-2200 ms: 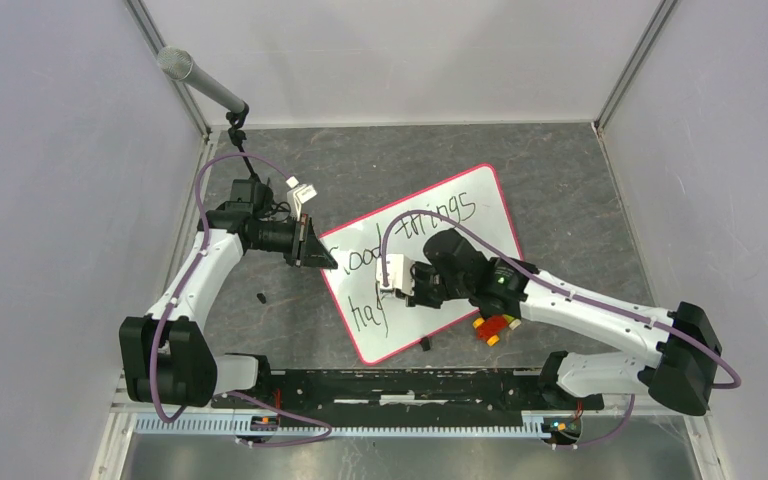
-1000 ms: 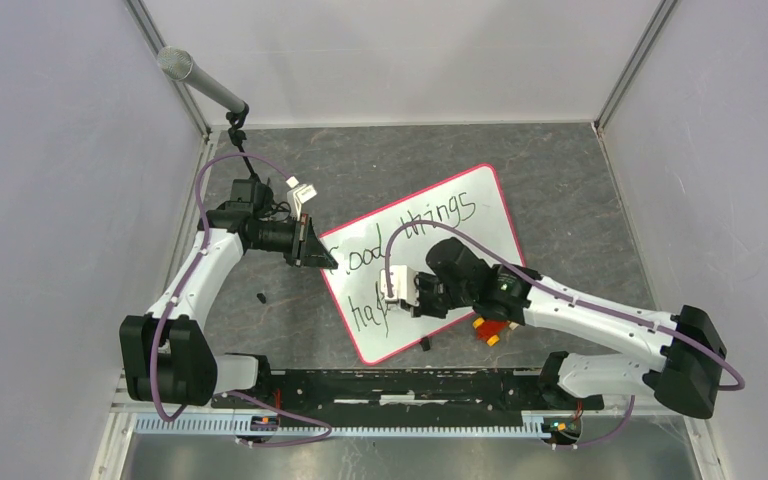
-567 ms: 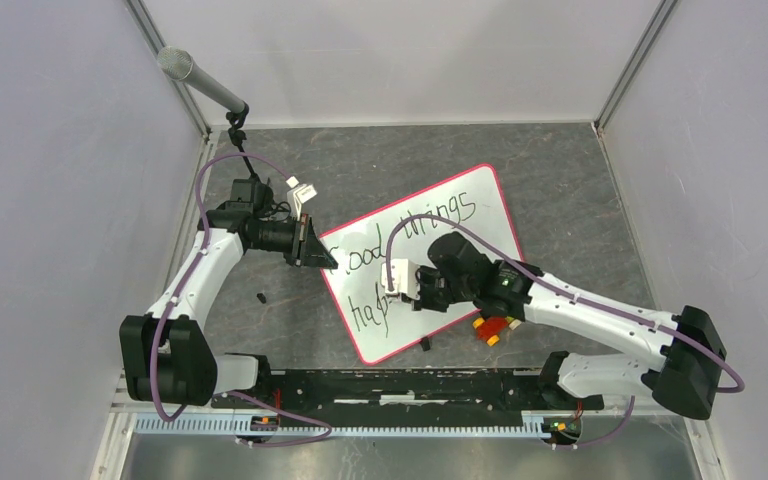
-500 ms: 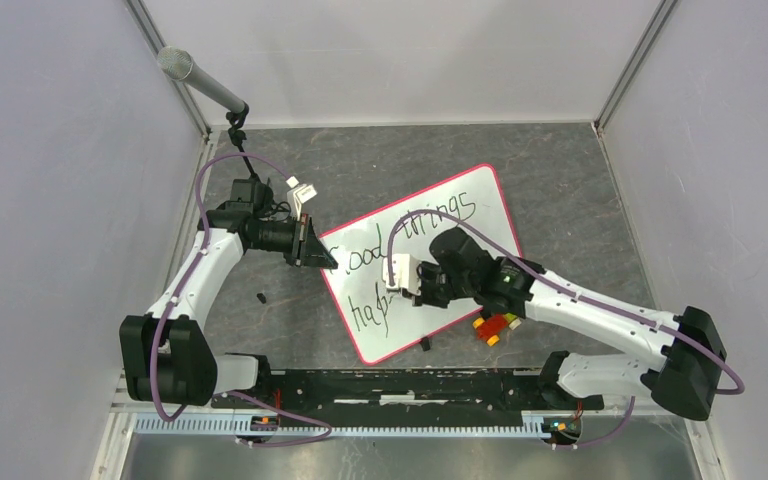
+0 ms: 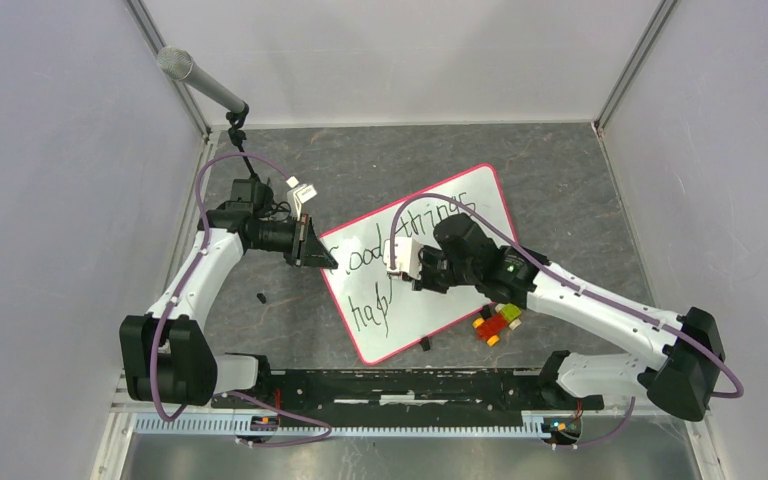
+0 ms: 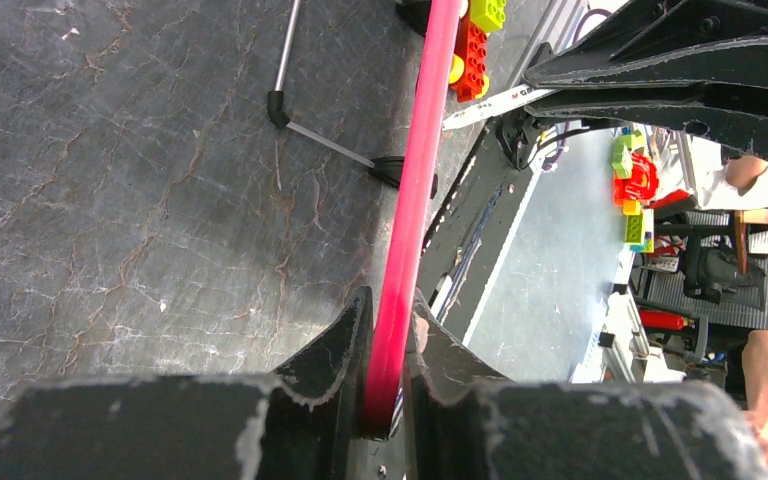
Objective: Write a sentence on the whiteboard
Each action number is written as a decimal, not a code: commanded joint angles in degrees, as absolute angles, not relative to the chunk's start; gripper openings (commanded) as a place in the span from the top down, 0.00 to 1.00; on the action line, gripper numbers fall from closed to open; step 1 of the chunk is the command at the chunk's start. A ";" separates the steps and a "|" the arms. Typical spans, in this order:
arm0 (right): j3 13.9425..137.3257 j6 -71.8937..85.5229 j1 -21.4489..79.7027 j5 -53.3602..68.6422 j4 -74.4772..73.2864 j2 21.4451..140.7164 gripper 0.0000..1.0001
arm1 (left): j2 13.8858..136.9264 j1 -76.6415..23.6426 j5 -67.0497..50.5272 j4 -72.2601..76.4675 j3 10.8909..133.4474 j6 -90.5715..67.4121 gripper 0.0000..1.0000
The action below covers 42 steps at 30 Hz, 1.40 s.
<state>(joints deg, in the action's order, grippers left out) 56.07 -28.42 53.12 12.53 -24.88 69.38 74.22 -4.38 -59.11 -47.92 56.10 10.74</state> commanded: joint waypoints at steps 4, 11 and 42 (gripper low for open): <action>51.80 -27.63 53.09 13.82 -25.07 67.55 1.00 | 74.43 -4.65 -54.41 -45.97 57.66 12.71 0.98; 46.25 -25.55 54.82 16.64 -24.13 66.44 1.00 | 74.85 -4.71 -54.58 -45.97 57.60 12.85 0.98; 53.78 -27.23 53.67 13.92 -25.05 68.47 1.00 | 74.24 -4.66 -54.32 -45.97 57.39 12.61 0.98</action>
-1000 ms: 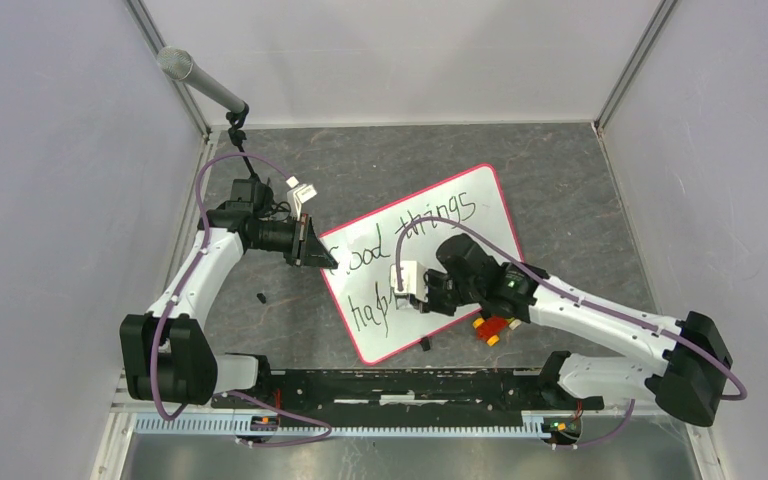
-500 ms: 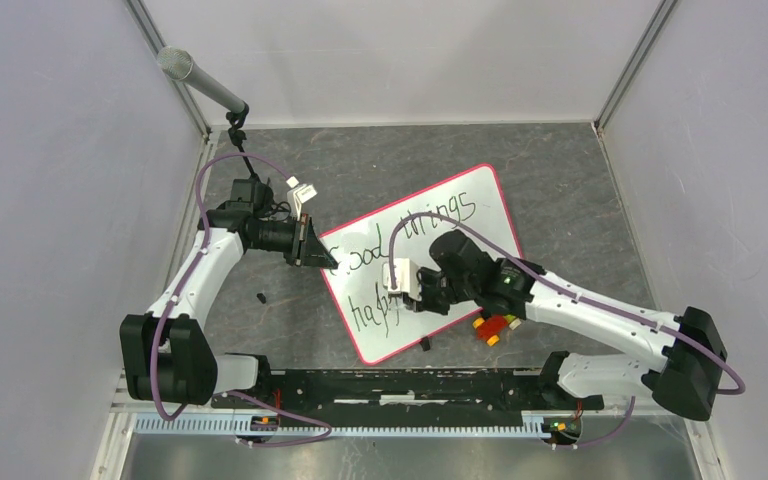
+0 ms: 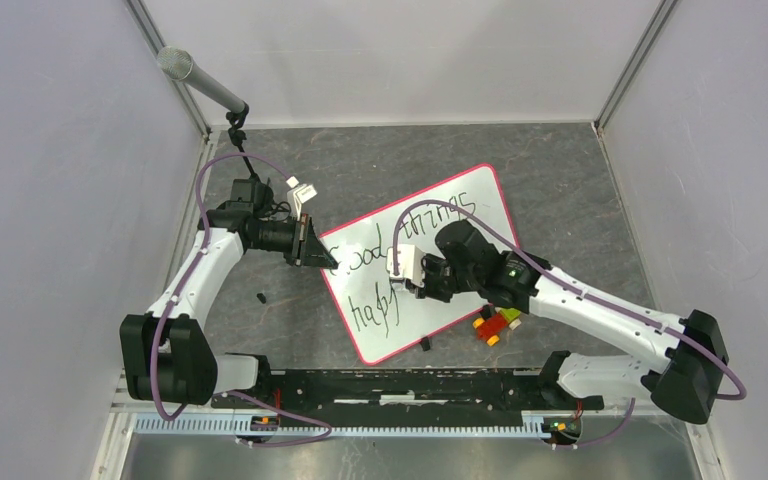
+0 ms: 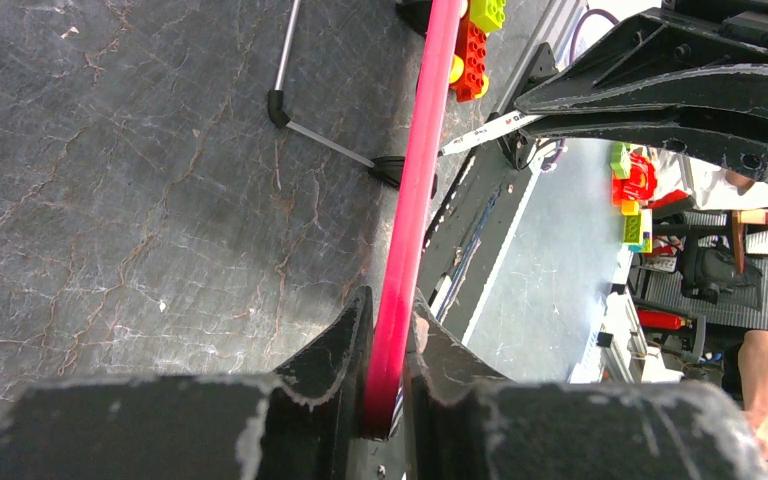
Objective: Write a sentence on the whiteboard
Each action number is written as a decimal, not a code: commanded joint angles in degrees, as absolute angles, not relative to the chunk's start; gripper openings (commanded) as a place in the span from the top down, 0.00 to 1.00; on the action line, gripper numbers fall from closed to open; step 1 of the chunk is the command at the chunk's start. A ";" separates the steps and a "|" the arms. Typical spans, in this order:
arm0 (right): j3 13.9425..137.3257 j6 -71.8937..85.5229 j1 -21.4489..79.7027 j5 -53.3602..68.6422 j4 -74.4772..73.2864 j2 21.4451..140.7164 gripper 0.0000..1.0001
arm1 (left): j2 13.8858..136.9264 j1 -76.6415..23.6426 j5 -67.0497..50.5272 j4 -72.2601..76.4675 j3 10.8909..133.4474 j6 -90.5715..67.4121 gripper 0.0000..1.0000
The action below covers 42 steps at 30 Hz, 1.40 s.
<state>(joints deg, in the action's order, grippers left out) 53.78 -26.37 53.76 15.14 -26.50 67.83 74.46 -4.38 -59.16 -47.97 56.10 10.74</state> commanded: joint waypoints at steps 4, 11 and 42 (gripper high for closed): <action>53.69 -27.68 53.12 13.10 -24.76 68.27 1.00 | 74.21 -4.69 -54.15 -45.97 57.48 12.56 0.98; 53.38 -28.04 51.19 12.48 -25.51 66.87 1.00 | 74.68 -4.66 -54.14 -46.01 57.61 12.47 0.98; 50.97 -25.62 52.21 18.19 -23.89 68.49 1.00 | 75.01 -4.66 -53.88 -45.97 57.57 12.68 0.97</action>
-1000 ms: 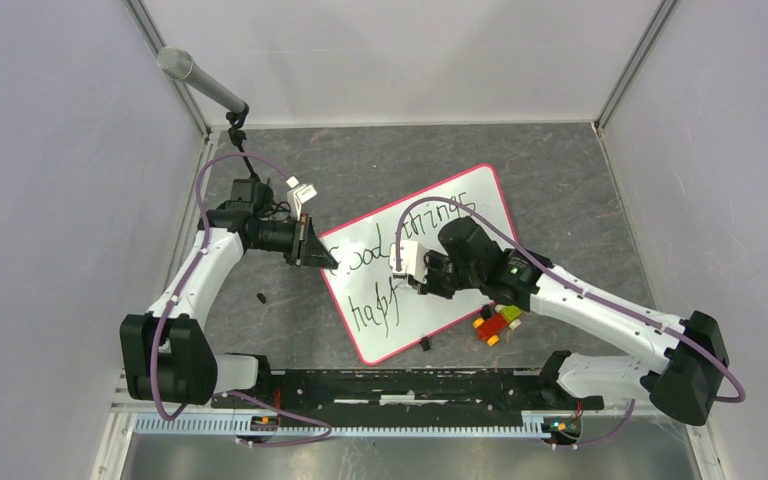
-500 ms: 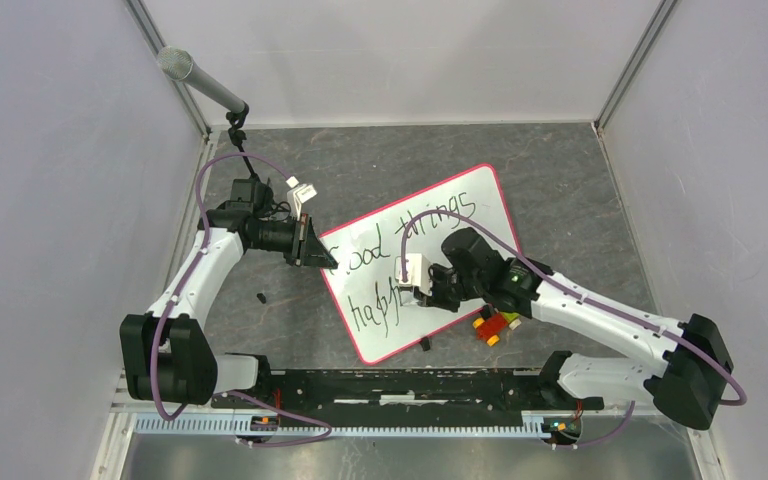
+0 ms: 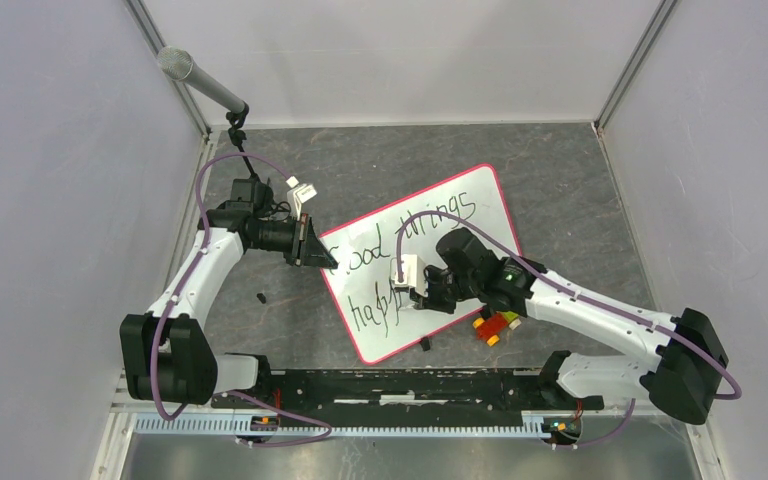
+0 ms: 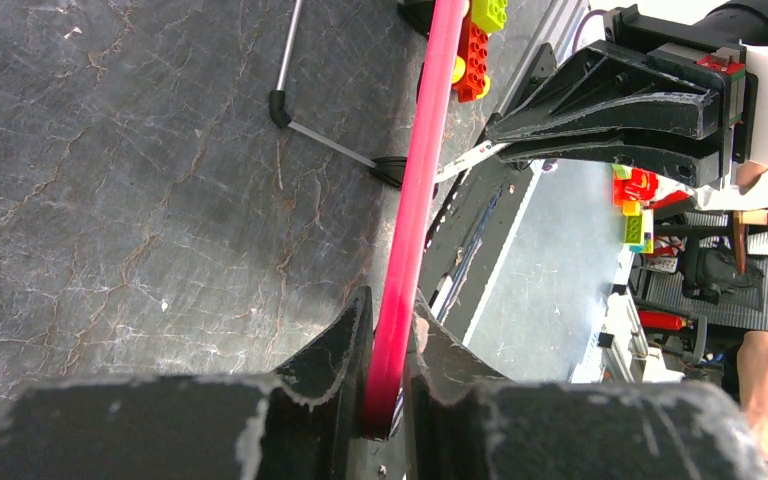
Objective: Write a sentence on the whiteboard
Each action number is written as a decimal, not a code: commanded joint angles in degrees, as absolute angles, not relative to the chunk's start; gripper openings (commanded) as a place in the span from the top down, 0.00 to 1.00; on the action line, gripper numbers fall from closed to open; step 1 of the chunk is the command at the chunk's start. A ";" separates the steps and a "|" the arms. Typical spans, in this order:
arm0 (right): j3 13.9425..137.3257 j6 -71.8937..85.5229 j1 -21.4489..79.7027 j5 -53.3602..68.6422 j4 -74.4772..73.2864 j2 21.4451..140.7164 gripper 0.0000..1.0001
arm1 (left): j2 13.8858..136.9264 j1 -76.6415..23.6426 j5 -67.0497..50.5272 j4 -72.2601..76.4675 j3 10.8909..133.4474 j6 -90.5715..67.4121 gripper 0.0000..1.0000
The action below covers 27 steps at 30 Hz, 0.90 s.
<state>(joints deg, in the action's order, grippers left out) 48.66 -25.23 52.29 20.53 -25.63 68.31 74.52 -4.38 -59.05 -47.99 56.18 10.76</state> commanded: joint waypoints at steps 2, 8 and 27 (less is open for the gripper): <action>51.06 -25.66 52.20 18.19 -24.16 68.13 1.00 | 74.98 -4.73 -53.98 -45.97 57.57 12.69 0.98; 52.86 -25.32 52.21 19.28 -25.52 66.89 1.00 | 74.95 -4.68 -53.97 -45.98 57.67 12.70 0.98; 56.75 -28.79 43.89 25.93 -30.07 64.85 1.00 | 74.89 -6.27 -51.63 -46.03 57.91 13.29 0.98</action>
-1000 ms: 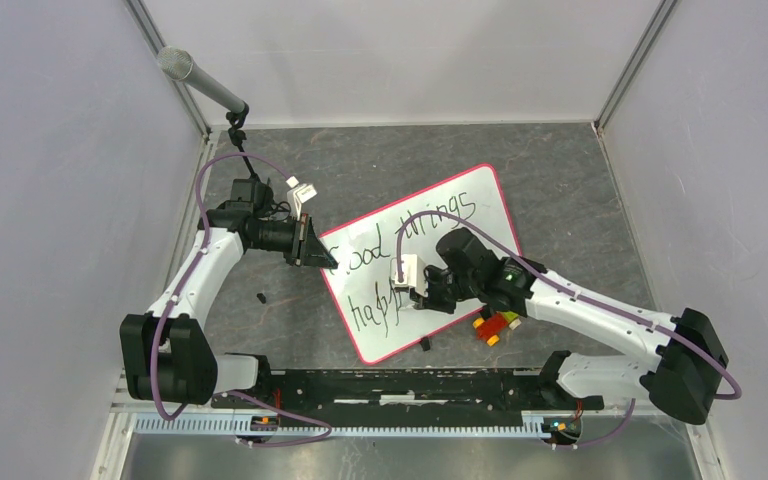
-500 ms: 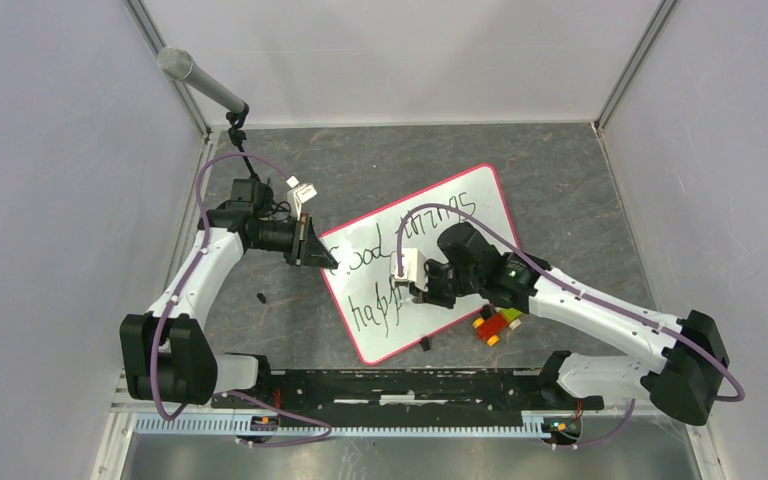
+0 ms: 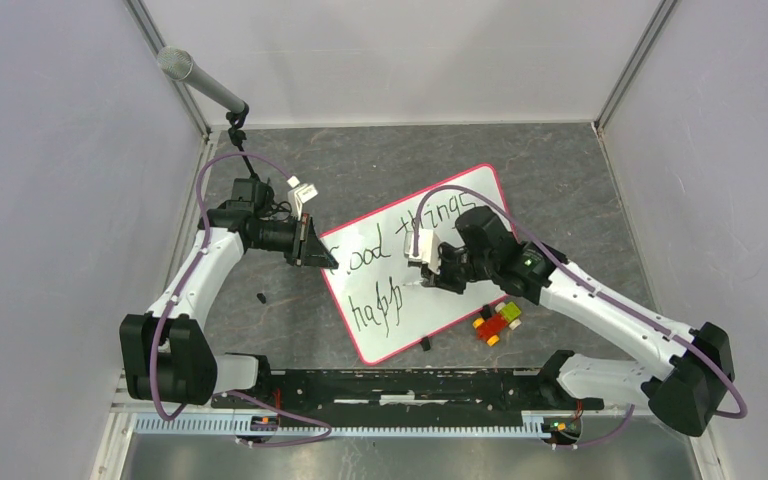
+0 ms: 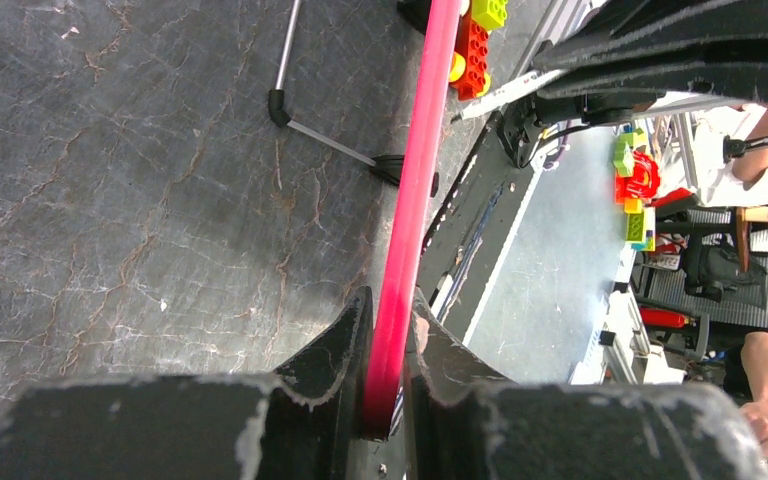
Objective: Write a sentence on the whiteboard
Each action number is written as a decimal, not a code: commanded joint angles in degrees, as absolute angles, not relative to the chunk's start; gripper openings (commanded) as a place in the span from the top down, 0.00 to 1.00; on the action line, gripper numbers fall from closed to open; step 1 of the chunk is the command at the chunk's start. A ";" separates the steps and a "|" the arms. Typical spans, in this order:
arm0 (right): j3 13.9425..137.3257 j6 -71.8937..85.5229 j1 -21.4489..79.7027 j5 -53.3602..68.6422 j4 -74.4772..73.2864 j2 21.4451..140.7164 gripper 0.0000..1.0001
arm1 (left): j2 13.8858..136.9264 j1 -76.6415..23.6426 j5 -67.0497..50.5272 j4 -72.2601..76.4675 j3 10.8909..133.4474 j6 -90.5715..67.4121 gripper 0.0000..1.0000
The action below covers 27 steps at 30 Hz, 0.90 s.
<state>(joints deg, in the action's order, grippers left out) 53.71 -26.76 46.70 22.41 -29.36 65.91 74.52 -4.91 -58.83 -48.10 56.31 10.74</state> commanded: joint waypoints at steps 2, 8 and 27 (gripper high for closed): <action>56.73 -29.34 42.82 27.15 -30.49 65.12 1.00 | 74.95 -6.51 -51.03 -46.18 58.16 13.47 0.97; 54.54 -28.91 42.63 28.30 -29.17 64.26 1.00 | 75.45 -6.77 -50.15 -47.11 58.72 14.15 0.98; 50.10 -28.01 45.87 22.15 -26.95 64.51 1.00 | 76.16 -7.04 -50.01 -47.02 58.71 13.97 0.98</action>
